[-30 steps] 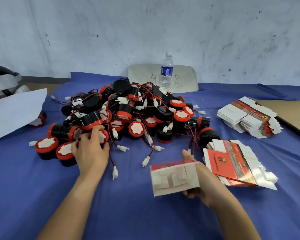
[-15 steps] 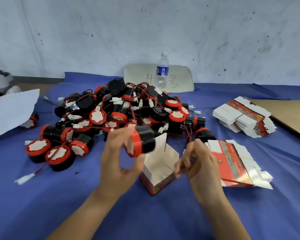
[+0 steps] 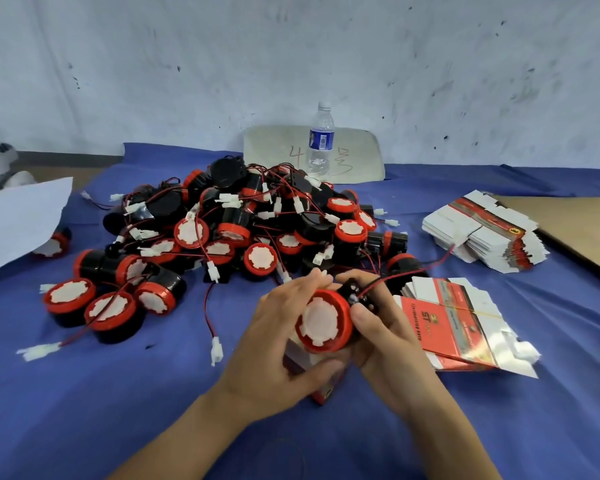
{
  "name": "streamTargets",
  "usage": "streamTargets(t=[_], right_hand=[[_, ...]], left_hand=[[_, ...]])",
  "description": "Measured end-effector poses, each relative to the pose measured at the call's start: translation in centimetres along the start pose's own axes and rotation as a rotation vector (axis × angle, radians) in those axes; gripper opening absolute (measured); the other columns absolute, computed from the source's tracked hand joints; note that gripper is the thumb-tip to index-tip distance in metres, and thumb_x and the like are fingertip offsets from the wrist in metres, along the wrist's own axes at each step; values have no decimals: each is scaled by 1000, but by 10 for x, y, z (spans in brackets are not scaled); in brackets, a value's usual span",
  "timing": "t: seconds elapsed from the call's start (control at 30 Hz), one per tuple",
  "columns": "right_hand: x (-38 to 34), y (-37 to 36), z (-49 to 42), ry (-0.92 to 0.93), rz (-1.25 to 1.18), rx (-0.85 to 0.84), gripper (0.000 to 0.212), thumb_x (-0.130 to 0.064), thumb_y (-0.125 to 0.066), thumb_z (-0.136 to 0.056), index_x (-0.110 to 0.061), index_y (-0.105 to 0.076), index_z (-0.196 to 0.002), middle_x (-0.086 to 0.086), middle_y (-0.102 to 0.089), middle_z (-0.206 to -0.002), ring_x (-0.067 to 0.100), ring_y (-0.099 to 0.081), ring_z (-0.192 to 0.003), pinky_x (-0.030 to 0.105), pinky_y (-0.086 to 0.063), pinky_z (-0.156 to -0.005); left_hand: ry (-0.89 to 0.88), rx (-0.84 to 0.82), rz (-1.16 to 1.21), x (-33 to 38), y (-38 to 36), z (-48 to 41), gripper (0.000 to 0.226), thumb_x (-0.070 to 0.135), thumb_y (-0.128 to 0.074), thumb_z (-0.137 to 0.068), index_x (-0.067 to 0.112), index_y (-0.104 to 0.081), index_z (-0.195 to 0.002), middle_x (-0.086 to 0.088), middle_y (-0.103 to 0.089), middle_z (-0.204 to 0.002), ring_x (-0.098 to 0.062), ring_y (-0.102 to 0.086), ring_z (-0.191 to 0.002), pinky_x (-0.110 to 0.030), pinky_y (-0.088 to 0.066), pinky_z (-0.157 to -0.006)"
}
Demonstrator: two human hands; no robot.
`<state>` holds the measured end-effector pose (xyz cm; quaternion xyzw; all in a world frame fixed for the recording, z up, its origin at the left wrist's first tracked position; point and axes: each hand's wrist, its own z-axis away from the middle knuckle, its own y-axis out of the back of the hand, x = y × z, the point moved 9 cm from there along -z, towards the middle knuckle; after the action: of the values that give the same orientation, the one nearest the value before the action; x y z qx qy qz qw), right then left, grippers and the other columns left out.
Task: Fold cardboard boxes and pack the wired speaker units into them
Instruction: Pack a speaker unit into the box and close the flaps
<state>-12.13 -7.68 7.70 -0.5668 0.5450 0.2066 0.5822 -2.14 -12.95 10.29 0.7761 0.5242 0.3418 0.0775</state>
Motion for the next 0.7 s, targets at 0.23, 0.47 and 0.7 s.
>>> streamTargets(t=[0.23, 0.47, 0.7], right_hand=[[-33, 6, 5, 320, 487, 142, 42, -28, -74, -74, -20, -58, -112, -3, -66, -110, 14, -61, -100, 18, -50, -76], [-51, -17, 16, 544, 1139, 158, 66, -55, -79, -60, -29, -53, -114, -17, -57, -114, 10, -56, -106, 17, -42, -91], [-44, -3, 15, 421, 1051, 190, 63, -47, -81, -61, -34, -47, -113, -14, -58, -109, 11, -61, -101, 22, -49, -84]], left_hand=[[-14, 46, -158, -4, 5, -1, 67, 42, -59, -84, 22, -34, -144, 11, -44, -130, -13, -39, -133, -42, -44, -101], [-39, 49, -232, -3, 2, -3, 68, 40, -62, -78, 20, -39, -139, 6, -47, -123, -19, -44, -126, -49, -50, -93], [39, -22, -96, -11, -7, -2, 71, 29, -61, -80, 20, -33, -144, 7, -40, -135, -4, -49, -117, -19, -50, -86]])
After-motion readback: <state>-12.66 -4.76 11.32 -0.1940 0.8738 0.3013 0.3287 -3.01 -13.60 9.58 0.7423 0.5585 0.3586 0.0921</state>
